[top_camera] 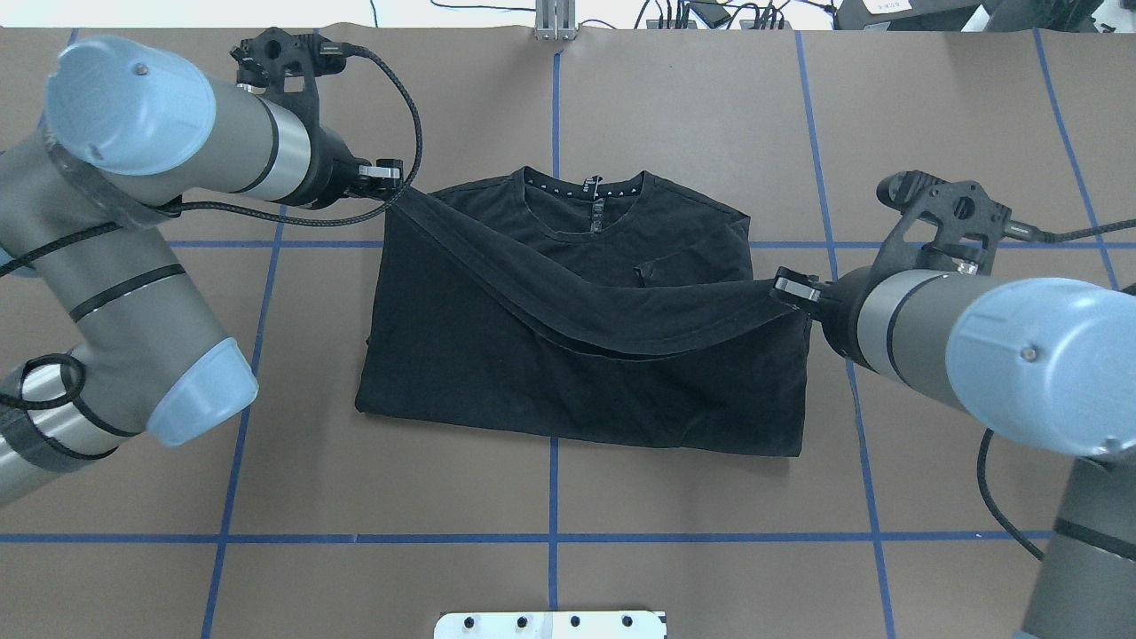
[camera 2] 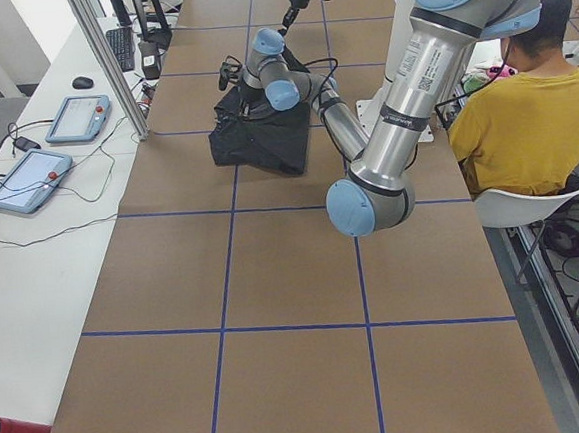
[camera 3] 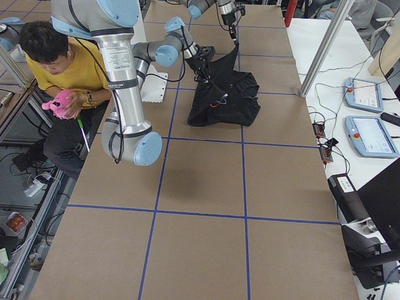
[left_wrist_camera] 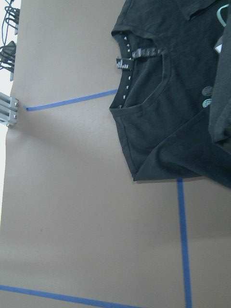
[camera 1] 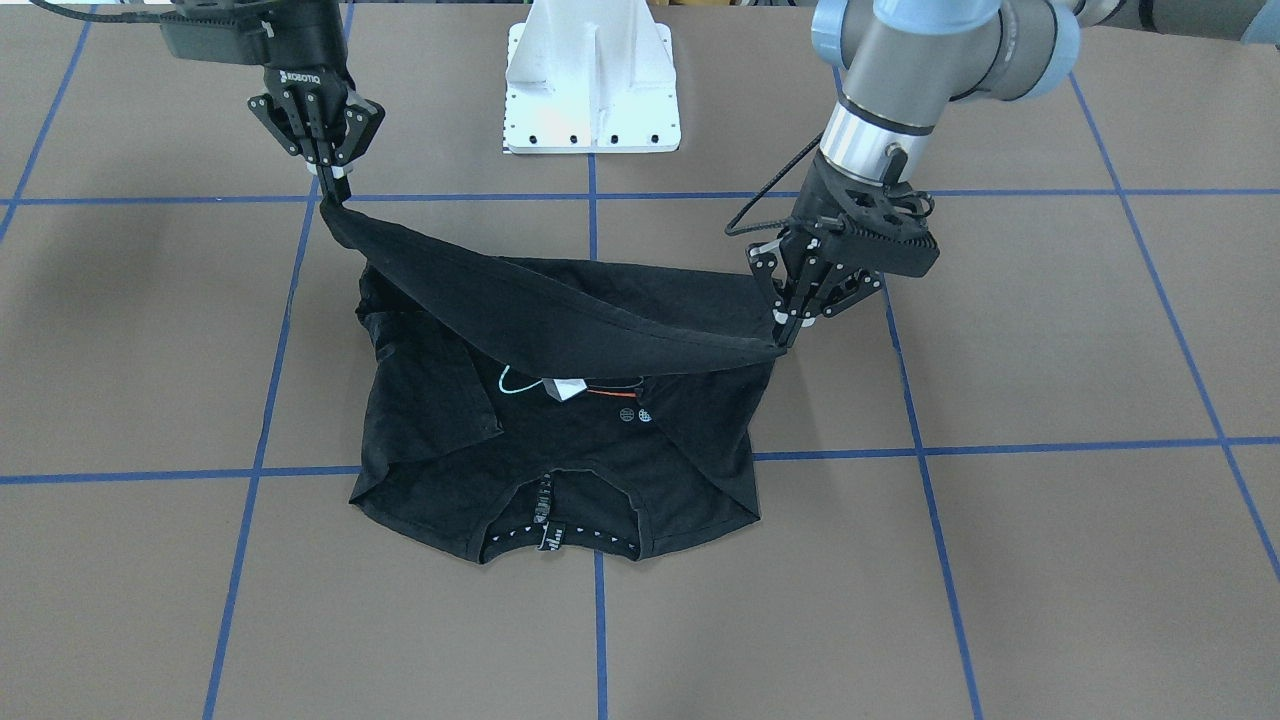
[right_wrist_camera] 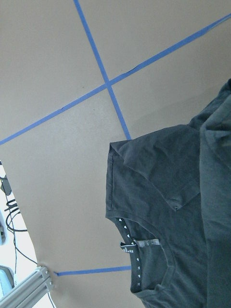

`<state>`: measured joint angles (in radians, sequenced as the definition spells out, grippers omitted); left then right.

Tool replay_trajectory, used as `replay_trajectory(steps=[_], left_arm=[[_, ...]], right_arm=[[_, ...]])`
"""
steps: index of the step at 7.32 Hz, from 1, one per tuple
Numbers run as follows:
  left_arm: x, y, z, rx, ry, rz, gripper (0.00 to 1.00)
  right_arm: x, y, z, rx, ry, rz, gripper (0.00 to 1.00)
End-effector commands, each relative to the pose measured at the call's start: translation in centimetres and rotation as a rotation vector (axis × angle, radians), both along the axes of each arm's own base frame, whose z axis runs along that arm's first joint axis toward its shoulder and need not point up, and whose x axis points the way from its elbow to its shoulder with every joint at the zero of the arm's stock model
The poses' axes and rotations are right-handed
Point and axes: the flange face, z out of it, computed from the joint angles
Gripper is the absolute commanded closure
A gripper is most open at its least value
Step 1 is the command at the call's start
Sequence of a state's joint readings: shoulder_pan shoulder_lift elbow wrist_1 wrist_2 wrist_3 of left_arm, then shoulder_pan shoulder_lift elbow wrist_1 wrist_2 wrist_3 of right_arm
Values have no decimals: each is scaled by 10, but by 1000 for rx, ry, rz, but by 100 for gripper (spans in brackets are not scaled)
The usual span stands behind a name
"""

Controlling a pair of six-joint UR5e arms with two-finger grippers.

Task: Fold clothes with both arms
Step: 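Carry the hem with both grippers over the shirt to the collar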

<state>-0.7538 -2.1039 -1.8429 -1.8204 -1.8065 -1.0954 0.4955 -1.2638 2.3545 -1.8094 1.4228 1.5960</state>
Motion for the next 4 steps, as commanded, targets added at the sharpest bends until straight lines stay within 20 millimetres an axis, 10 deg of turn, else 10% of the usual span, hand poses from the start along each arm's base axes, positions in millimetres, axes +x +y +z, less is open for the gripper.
replay_trajectory(steps=[1,4], left_arm=[[24,-29,13,-5,-17,-18,100],[53,-61,18,-13,-55,-51,100]], right_arm=[[-13,-50,6,-18,53,27,100],[-36,-127,-4,-57,95,66,100]])
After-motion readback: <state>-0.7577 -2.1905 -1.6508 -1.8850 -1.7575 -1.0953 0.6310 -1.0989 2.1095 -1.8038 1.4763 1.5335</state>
